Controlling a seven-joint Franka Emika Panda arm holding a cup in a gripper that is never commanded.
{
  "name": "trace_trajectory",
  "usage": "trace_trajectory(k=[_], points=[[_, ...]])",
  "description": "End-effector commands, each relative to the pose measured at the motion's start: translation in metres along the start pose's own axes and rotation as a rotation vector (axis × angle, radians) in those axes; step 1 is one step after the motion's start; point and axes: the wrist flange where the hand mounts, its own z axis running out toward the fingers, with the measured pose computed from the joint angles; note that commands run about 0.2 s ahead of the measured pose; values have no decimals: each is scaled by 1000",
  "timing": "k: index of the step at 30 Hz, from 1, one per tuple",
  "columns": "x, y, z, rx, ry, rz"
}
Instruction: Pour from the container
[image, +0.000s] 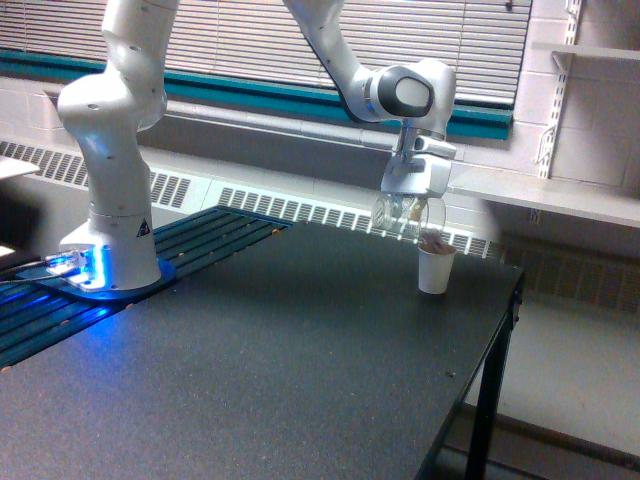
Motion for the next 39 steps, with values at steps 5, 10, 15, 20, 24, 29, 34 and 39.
trace_trajectory(k=[5,10,15,20,24,29,34,39], points=[[1,0,-4,-5,3,-10],[0,3,-4,-8,2,-4],[-1,4,-6,-6,2,-4],[-1,6,-9,2,7,0],[0,9,-12,11,16,7],[1,14,-17,21,27,17],[2,20,-22,30,40,27],[2,24,-24,43,47,35]])
